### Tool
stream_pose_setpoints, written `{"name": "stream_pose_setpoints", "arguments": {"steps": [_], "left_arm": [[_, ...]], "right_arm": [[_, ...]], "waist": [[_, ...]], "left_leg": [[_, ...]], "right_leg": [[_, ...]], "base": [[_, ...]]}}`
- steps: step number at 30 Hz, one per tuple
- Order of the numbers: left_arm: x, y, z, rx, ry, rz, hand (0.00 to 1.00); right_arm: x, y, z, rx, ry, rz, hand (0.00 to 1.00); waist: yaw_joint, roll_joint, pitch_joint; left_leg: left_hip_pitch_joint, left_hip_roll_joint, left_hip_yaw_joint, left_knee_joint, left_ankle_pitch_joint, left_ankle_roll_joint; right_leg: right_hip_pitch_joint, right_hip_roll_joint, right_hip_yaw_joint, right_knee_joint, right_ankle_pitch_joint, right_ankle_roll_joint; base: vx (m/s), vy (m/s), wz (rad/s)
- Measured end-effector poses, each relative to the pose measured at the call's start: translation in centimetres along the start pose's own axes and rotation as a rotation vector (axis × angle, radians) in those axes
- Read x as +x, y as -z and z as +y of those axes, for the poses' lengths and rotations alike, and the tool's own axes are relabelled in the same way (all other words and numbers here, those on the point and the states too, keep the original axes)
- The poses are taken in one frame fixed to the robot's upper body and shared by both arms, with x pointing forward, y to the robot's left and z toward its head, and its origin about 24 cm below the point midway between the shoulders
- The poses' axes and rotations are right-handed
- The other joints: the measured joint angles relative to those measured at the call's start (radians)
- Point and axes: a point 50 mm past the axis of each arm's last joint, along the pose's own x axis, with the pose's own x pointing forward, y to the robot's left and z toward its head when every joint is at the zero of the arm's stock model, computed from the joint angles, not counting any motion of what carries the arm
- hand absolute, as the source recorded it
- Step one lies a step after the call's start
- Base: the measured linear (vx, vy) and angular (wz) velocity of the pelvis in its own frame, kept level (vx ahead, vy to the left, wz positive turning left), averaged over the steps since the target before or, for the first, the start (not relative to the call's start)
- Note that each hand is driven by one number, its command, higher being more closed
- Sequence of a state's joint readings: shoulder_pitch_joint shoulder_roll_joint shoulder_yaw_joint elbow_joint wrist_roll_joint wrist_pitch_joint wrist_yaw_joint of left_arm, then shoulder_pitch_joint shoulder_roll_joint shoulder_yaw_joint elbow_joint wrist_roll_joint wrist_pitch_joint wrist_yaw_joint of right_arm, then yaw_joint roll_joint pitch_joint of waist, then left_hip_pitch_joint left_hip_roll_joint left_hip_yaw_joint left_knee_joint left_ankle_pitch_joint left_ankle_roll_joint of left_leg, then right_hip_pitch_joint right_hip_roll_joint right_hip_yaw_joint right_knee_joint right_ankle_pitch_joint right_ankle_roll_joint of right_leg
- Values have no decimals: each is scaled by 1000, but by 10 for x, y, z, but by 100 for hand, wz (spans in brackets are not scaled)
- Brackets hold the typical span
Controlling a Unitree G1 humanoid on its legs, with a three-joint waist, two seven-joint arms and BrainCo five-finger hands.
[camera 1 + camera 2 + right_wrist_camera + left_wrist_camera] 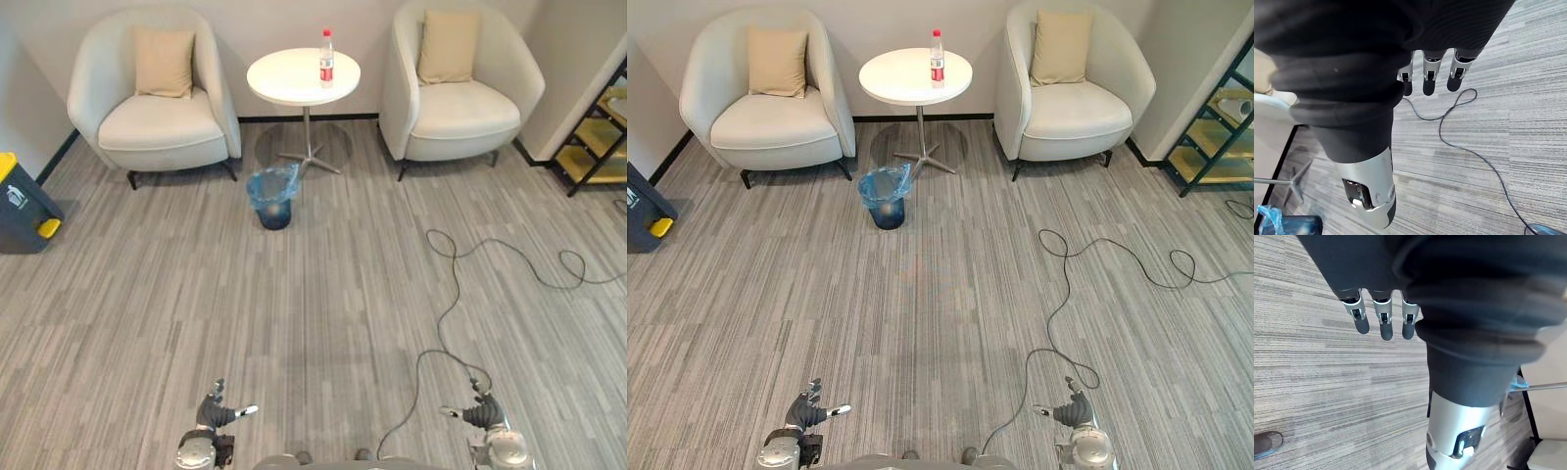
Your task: Gather rubbish on tea table into small bin, then transfer packed bag to large trash can.
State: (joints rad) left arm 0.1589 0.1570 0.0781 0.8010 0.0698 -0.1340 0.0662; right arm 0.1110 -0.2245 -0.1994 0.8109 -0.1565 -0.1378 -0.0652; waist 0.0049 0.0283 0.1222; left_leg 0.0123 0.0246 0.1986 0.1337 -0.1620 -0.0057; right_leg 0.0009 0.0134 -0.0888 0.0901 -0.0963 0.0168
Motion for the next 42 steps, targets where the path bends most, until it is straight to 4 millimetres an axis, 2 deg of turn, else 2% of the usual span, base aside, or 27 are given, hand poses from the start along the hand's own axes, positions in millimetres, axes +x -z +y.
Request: {"name": "stream_pose_setpoints", "arguments": {"steps": [2, 4, 7, 10, 12, 13, 15, 16, 17, 18, 20, 21, 22, 24, 26, 29, 30, 31, 32, 33, 34, 35, 37, 38, 39, 40, 42], "left_arm": [[0, -1, 0, -13, -2, -5, 0], [0, -5, 0, -17, -1, -19, 0], [4, -17, 1, 16, 6, -55, 0], [7, -24, 4, 30, -8, -71, 0], [13, -39, 4, 13, -14, -112, 0], [16, -48, 3, 12, -13, -138, 0], [19, -60, 0, 9, -7, -172, 0], [20, -64, -2, 7, 0, -185, 0], [20, -66, -4, 9, 6, -194, 0], [20, -65, -6, 10, 11, -191, 0], [18, -60, -11, -3, 22, -177, 0], [16, -55, -14, -7, 27, -164, 0], [15, -53, -15, -9, 30, -157, 0], [13, -52, -17, -17, 33, -161, 0], [11, -52, -19, -28, 37, -173, 0], [7, -44, -22, -41, 40, -154, 0], [4, -36, -25, -50, 42, -130, 0], [0, -26, -24, -62, 35, -101, 0], [0, -22, -20, -73, 21, -84, 0], [-1, -17, -13, -90, -6, -65, 0], [0, -16, -6, -86, -33, -60, 0], [1, -14, -2, -73, -40, -53, 0], [4, -15, -1, -64, -42, -39, 0], [4, -15, -4, -64, -36, -33, 0], [4, -15, -7, -59, -26, -33, 0], [4, -16, -13, -47, -5, -41, 0], [6, -22, -15, -46, 2, -58, 0]], "right_arm": [[3, -5, -1, 26, 12, -5, 0], [6, -11, -1, 56, 22, -14, 0], [6, -10, 2, 79, 24, 4, 0], [6, -10, 10, 85, -1, 12, 0], [6, -11, 9, 82, 2, 7, 0], [7, -11, 7, 79, 5, 6, 0], [7, -11, 2, 80, 17, 8, 0], [7, -11, -1, 80, 26, 8, 0], [10, -17, -1, 81, 25, -12, 0], [10, -19, -1, 85, 23, -18, 0], [11, -22, -2, 99, 26, -30, 0], [11, -23, -1, 96, 23, -39, 0], [11, -25, 0, 100, 21, -47, 0], [10, -30, 1, 137, 26, -70, 0], [10, -37, 0, 149, 36, -106, 0], [13, -40, -2, 141, 40, -112, 0], [13, -35, -5, 135, 49, -90, 0], [13, -32, -4, 131, 48, -73, 0], [13, -30, 1, 136, 38, -65, 0], [10, -24, 8, 138, 22, -46, 0], [8, -16, 11, 138, 16, -16, 0], [6, -11, 14, 140, 10, 5, 0], [6, -9, 16, 141, 4, 13, 0], [6, -11, 16, 140, 2, 8, 0], [6, -11, 17, 135, -1, 3, 0], [6, -14, 18, 125, -12, -14, 0], [5, -16, 20, 113, -24, -26, 0]], "waist": [[9, 5, 7], [4, -12, 24], [-20, -18, 71], [-47, -4, 94], [-55, -3, 112], [-62, 10, 126], [-90, -6, 126], [-104, 6, 126], [-101, 17, 135], [-101, 24, 138], [-96, 54, 158], [-73, 63, 169], [-45, 49, 182], [-19, 20, 191], [6, 9, 194], [37, 12, 195], [59, 33, 183], [73, 45, 173], [79, 32, 165], [89, -22, 140], [86, -53, 121], [75, -79, 109], [49, -95, 109], [32, -90, 113], [30, -83, 114], [11, -53, 116], [-7, -24, 119]], "left_leg": [[-31, 5, 30, 38, -38, 11], [-50, -11, 67, 95, -99, 33], [-16, -22, 70, 131, -146, 48], [55, 22, 70, 115, -180, 25], [101, 51, 64, 82, -186, 3], [127, 61, 50, 47, -181, -13], [176, 74, 5, -12, -169, -52], [175, 101, -19, 20, -173, -84], [149, 132, -22, 134, -159, -108], [117, 152, -22, 240, -141, -130], [-32, 246, -34, 662, 45, -76], [-129, 309, -31, 928, 35, -50], [-205, 324, -18, 1075, 13, -16], [-310, 302, 32, 1074, 2, -1], [-410, 264, 83, 907, -12, -14], [-445, 130, 105, 322, 44, -70], [-433, 105, 108, 126, 101, -61], [-441, 96, 83, 112, 134, 12], [-456, 90, 77, 177, 173, 54], [-486, 71, 82, 285, 159, 80], [-487, 57, 81, 340, 91, 104], [-460, 26, 73, 356, 38, 102], [-389, -16, 51, 354, -22, 111], [-304, -34, 33, 341, -62, 114], [-253, -37, 26, 321, -78, 111], [-131, -34, -7, 257, -101, 103], [-41, -18, -50, 192, -103, 95]], "right_leg": [[-63, -8, 9, 87, -46, -4], [-171, -66, -13, 306, -156, 55], [-324, -143, -92, 663, -168, 45], [-412, -150, -191, 591, -178, 31], [-454, -125, -215, 412, -121, 42], [-470, -111, -213, 287, -56, 49], [-478, -99, -190, 157, 130, 51], [-501, -95, -177, 241, 175, -38], [-520, -97, -187, 364, 78, -61], [-505, -93, -194, 397, 36, -70], [-385, -56, -221, 385, -51, -88], [-282, -22, -223, 350, -83, -101], [-180, -9, -209, 306, -98, -108], [-33, -16, -198, 194, -106, -101], [72, -17, -185, 90, -111, -92], [209, -26, -161, -14, -144, -44], [251, -11, -131, -40, -169, -22], [302, 0, -104, -42, -220, -3], [319, -10, -92, -31, -246, 15], [308, -56, -82, 46, -289, 41], [242, -95, -71, 227, -296, 57], [145, -132, -43, 490, -234, 122], [20, -163, 5, 812, -108, 201], [-58, -189, 0, 990, -140, 144], [-90, -196, -14, 1025, -160, 108], [-166, -192, -75, 989, -207, 33], [-241, -159, -102, 822, -237, 4]], "base": [[-60, 35, -45], [14, 71, -38], [149, 37, -11], [331, -14, -5], [529, -87, 14], [591, -140, 49], [587, -179, 67], [662, -269, 42], [784, -358, 26], [819, -388, 17], [697, -310, 15], [652, -230, -19], [629, -199, -26], [630, -166, -8], [620, -109, -8], [615, 15, -26], [797, 186, -76], [823, 212, -76], [870, 242, -51], [781, 177, -5], [928, 213, 23], [770, 172, 42], [590, 109, 54], [566, 63, 43], [830, 57, 40], [687, 29, 37], [726, -36, 67]]}}
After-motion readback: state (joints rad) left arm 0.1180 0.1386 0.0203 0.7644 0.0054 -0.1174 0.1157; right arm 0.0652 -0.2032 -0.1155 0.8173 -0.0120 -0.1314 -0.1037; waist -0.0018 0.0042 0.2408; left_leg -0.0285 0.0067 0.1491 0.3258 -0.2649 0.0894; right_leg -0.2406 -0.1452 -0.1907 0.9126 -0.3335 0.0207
